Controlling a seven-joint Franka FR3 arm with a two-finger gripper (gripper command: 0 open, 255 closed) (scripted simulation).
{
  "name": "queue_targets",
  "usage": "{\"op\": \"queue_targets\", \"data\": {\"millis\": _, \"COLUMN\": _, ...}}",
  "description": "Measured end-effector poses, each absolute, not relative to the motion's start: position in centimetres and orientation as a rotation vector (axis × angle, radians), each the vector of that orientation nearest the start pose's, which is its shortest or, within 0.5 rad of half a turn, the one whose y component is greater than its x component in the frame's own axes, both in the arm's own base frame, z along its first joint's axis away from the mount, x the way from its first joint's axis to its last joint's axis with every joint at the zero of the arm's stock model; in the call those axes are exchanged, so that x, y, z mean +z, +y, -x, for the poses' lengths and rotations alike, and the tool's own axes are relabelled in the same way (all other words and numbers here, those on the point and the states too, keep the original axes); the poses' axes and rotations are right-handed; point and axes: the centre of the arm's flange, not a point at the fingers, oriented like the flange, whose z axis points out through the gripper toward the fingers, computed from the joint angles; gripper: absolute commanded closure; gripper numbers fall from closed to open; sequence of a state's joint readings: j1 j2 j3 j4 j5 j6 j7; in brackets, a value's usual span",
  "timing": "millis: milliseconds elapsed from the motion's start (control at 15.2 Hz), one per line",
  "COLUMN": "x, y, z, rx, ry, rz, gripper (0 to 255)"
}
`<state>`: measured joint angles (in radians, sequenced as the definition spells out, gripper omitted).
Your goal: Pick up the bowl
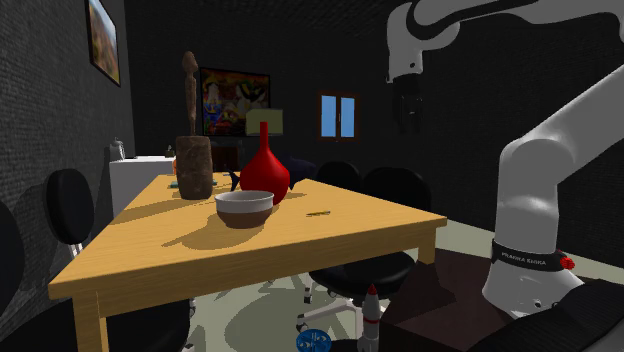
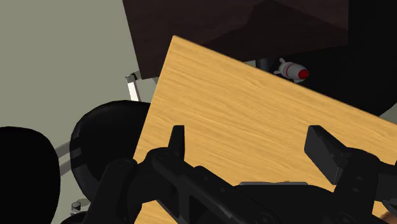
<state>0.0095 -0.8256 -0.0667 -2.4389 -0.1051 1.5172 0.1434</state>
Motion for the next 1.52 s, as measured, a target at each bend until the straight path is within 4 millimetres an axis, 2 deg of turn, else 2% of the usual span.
{"op": "queue_targets", "data": {"millis": 66, "x": 55.9, "y": -3.3, "z": -28.7, "rx": 0.15, "ry": 0.283, "rz": 3.187, "gripper": 0}}
{"op": "queue_targets", "data": {"millis": 330, "x": 54.3, "y": -1.4, "z": -31.3, "rx": 0.154, "ry": 0.285, "rz": 3.168, "gripper": 0}}
{"op": "queue_targets", "data": {"millis": 594, "x": 52.1, "y": 0.5, "z": -35.8, "rx": 0.157, "ry": 0.288, "rz": 3.143, "gripper": 0}}
{"op": "queue_targets", "data": {"millis": 726, "x": 51.0, "y": 2.3, "z": -37.8, "rx": 0.159, "ry": 0.289, "rz": 3.131, "gripper": 0}}
{"op": "queue_targets", "data": {"millis": 1518, "x": 45.4, "y": 9.7, "z": -49.4, "rx": 0.168, "ry": 0.299, "rz": 3.054, "gripper": 0}}
